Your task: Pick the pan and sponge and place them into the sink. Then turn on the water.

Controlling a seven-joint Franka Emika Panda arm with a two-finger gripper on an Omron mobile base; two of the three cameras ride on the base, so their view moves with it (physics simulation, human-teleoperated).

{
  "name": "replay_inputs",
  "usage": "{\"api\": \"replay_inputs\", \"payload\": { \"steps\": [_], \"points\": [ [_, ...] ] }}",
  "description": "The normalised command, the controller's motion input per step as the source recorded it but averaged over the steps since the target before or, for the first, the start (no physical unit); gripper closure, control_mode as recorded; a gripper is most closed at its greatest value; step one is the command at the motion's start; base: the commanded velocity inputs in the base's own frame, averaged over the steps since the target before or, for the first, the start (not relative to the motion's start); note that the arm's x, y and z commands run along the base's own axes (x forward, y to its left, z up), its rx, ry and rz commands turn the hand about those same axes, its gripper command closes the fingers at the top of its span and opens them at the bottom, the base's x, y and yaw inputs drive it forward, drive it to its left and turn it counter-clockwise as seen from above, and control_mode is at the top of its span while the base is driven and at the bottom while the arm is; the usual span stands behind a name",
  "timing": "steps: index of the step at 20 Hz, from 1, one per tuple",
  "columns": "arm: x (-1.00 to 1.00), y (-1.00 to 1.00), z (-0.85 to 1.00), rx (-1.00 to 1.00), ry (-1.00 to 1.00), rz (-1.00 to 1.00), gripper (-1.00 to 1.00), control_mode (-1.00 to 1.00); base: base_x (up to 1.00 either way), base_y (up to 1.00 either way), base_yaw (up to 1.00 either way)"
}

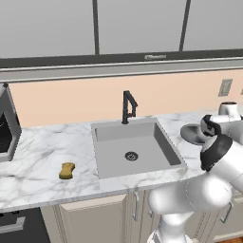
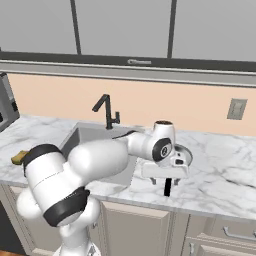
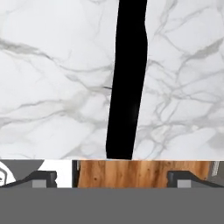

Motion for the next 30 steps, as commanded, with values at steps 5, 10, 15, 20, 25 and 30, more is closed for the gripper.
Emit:
{"api": "replay_inputs", "payload": {
  "steps": [5,10,15,20,25,30],
  "points": [
    [0.35,-0.2,-0.41,0.1,0.0,0.02,-1.0,-1.0,0.0,0.0,0.0],
    [0.19,-0.28,-0.36,0.1,0.0,0.02,-1.0,-1.0,0.0,0.0,0.0],
    [0.05,-0.06,-0.26,0.05,0.0,0.01,-1.0,-1.0,0.0,0.0,0.0],
    [0.0,0.07,-0.02,0.02,0.0,0.01,1.0,-1.0,0.0,0.0,0.0],
    [-0.12,0.18,0.03,0.01,0.0,0.1,1.0,-1.0,0.0,0.0,0.0],
    [-0.69,0.43,0.36,-0.03,-0.17,0.15,1.0,-1.0,0.0,0.0,0.0]
  ]
}}
